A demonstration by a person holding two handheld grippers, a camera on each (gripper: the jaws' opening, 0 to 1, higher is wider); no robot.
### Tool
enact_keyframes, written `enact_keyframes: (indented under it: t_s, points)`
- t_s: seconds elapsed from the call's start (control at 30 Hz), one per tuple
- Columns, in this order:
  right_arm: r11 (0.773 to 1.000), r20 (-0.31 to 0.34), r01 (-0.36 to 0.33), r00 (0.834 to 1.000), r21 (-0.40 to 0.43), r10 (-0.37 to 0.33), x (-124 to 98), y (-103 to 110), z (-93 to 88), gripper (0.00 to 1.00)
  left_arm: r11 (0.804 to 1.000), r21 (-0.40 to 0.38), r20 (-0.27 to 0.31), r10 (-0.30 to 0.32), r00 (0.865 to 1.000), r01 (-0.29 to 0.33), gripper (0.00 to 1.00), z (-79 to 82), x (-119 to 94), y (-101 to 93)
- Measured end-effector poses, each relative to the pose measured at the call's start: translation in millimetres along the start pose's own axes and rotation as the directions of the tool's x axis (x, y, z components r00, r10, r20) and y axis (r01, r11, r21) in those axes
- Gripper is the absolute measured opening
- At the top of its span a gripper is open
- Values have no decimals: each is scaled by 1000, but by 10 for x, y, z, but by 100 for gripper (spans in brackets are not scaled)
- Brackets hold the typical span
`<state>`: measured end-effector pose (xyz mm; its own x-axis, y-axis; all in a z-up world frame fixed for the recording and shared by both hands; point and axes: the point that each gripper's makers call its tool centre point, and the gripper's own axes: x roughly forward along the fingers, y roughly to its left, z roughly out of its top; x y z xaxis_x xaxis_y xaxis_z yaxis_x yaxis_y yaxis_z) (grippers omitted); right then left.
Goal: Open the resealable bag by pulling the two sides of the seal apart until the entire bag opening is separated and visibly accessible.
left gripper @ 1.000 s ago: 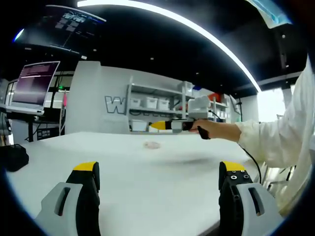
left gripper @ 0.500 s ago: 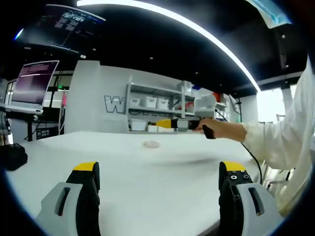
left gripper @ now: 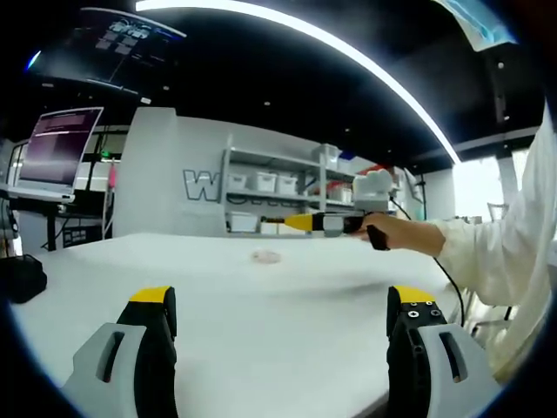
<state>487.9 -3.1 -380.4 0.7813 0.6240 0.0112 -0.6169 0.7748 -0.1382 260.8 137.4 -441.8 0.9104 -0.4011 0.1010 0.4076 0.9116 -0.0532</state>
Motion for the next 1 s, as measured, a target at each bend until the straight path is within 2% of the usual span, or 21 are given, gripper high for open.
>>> enact_keyframes:
  t_s: [0.53, 0.8, 1.0]
  points:
    - [1000, 20, -7, 1000, -12, 7, -211, 90, -8, 91, 1000, -3, 1, 2, 1000, -2, 99, -5, 3, 8]
    - [1000, 9, 3, 1000, 7, -3, -362, 81, -105, 90, 1000, -4, -1, 4, 1000, -4, 99, -17, 2, 7]
    - [1000, 25, 3, 1000, 3, -3, -492, 120, -65, 90, 1000, -5, -3, 6, 1000, -6, 99, -22, 4, 12]
